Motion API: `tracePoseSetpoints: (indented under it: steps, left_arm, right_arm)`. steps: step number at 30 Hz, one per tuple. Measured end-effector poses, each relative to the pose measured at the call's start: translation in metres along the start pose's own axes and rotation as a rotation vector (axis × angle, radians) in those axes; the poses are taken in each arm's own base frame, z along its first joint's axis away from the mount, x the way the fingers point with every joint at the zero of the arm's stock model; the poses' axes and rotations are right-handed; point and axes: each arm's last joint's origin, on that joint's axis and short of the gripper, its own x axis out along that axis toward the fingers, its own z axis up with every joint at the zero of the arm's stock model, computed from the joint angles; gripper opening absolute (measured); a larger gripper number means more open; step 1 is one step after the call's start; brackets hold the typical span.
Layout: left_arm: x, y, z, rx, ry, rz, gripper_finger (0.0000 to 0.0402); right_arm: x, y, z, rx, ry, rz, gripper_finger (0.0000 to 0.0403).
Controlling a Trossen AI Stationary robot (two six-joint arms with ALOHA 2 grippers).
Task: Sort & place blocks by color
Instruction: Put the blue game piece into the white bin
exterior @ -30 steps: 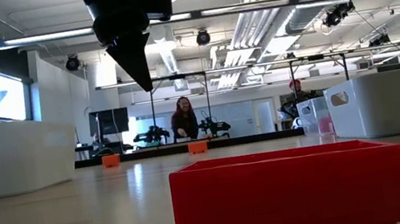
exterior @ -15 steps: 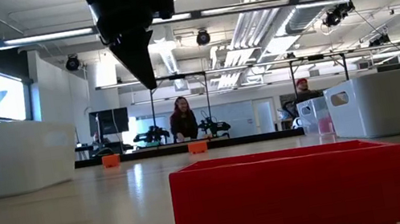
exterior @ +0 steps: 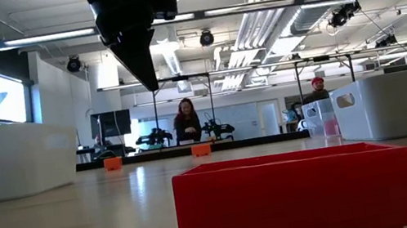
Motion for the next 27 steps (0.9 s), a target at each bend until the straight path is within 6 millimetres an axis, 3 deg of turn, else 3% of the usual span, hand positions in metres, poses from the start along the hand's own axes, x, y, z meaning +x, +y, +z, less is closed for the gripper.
tracePoseSetpoints:
  steps: [11,19,27]
  left_arm:
    - [0.0,0.0,0.0,0.005,0.001,-0.003,0.0216]
    - [0.0,-0.001,0.001,0.088,-0.004,-0.037,0.0216]
    - [-0.004,-0.017,0.009,0.245,-0.114,-0.197,0.0216]
  right_arm:
    - [0.0,0.001,0.001,0.087,-0.007,0.007,0.0065]
    - [-0.003,0.004,0.009,0.16,-0.111,0.002,0.0065]
    - [-0.017,-0.002,0.038,0.202,-0.347,-0.083,0.0065]
